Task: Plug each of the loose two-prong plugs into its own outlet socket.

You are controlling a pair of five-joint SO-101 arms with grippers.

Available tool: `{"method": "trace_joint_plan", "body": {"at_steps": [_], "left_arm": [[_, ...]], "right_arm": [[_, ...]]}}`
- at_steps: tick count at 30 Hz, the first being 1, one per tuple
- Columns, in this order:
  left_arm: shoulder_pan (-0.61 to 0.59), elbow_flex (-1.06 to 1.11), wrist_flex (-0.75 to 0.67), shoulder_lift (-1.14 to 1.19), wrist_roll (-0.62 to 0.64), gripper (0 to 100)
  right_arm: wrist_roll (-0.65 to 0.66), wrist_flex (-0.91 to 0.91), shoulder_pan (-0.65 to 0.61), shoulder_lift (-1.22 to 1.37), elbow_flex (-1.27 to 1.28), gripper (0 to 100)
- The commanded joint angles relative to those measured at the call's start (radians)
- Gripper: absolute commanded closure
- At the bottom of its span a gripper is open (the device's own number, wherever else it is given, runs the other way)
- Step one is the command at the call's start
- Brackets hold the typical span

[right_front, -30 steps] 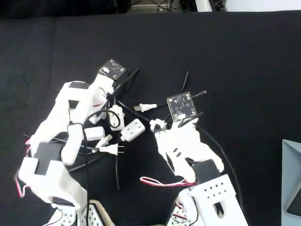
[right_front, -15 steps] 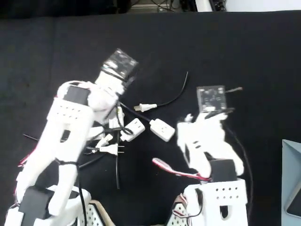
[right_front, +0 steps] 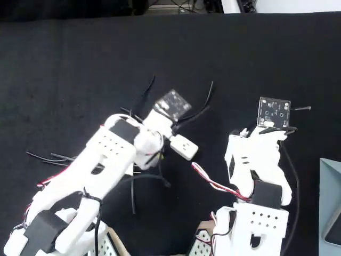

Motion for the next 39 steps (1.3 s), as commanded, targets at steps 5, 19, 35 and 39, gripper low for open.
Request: {"method": "trace_joint_plan", "body": {"at_steps": [5,19,35,39], "left_arm": [[0.096,0.09,-0.184,0.175,0.009,97],[-0.2,0.073,-0.209,0.311,-0.097,97],[-0.288,-0.012,-0.086,0.186,-0.118,97],[-0.148,0.059,-0.08,0.066,-0.051,97]], "right_arm": [[0.009,0.003,0.014,-0.007,-0.053,98.6],[0.009,0.005,0.014,-0.007,-0.053,98.6],[0.009,0.051,-0.066,-0.007,-0.058,98.6],[0.009,0.054,-0.075,-0.007,-0.058,98.6]]}}
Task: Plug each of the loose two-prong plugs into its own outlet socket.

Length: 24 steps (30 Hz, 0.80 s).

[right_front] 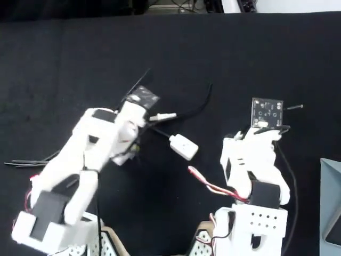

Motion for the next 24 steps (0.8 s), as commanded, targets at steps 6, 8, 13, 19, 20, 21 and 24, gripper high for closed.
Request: {"method": "trace_joint_plan", "body": {"at_steps": [6,8,13,19,20,21,24], "left_arm": [[0.205,0.09,0.012,-0.161,0.147,92],[0.176,0.093,0.011,-0.16,0.176,85],[0.104,0.084,0.018,-0.172,0.153,79],[0.087,0.041,0.1,-0.173,0.124,79],[0.088,0.035,0.112,-0.173,0.124,79],[0.088,0.028,0.121,-0.173,0.124,79],[0.065,0.012,0.152,-0.176,0.118,79]], "right_arm": [[0.009,0.005,-0.026,-0.007,-0.058,98.6],[0.009,0.005,-0.026,-0.007,-0.058,98.6],[0.009,0.005,-0.026,-0.007,-0.058,98.5],[0.011,0.005,-0.057,-0.007,-0.059,98.5],[0.011,0.005,-0.068,-0.007,-0.059,98.5],[0.011,0.005,-0.078,-0.007,-0.058,98.5],[0.011,0.005,-0.109,-0.007,-0.059,98.5]]}}
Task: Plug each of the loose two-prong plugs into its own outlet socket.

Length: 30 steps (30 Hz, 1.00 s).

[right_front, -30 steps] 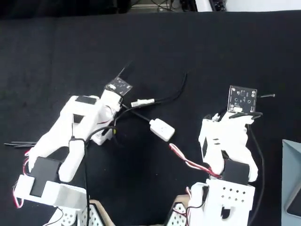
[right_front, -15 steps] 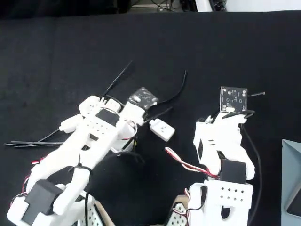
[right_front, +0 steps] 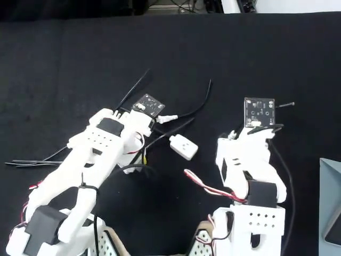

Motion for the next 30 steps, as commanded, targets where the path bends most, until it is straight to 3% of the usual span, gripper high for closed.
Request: {"method": "trace_joint_plan", "body": {"at_steps": [1,8,15,23,30], "left_arm": [[-0.048,-0.084,0.068,-0.048,-0.014,79],[-0.217,-0.159,0.249,-0.334,0.003,79],[-0.483,-0.022,0.269,-0.718,0.046,79],[-0.759,0.346,-0.003,-1.022,0.048,79],[-0.792,0.565,-0.169,-1.094,0.15,79]], "right_arm": [[0.008,-0.002,-0.06,-0.007,-0.054,98.5],[0.135,-0.005,-0.16,0.004,-0.081,98.5],[0.13,-0.018,-0.371,0.004,-0.105,98.5],[0.048,-0.133,-0.609,0.099,-0.091,98.5],[-0.063,-0.321,-0.789,0.318,-0.091,98.6]]}}
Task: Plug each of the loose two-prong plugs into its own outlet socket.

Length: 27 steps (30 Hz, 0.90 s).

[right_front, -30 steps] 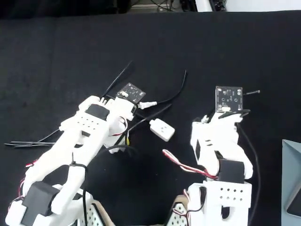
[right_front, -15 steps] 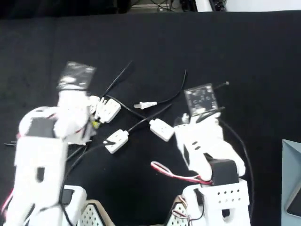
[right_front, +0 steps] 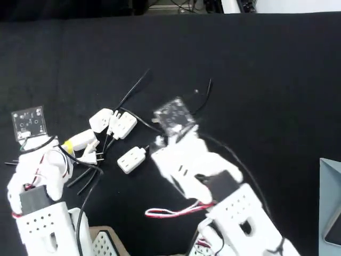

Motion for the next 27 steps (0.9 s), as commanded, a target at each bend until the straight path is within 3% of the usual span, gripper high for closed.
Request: {"method": "trace_joint_plan", "body": {"at_steps": [1,11,27], "left_arm": [[-0.018,0.051,-0.078,-0.031,0.038,79],[-0.018,0.085,-0.086,-0.032,0.04,79],[-0.016,0.09,-0.084,-0.032,0.04,79]], "right_arm": [[-0.072,-0.126,-0.109,0.117,-0.041,98.6],[-0.115,-0.493,-0.238,0.246,0.119,98.6],[-0.118,-0.671,-0.262,0.478,0.125,98.7]]}}
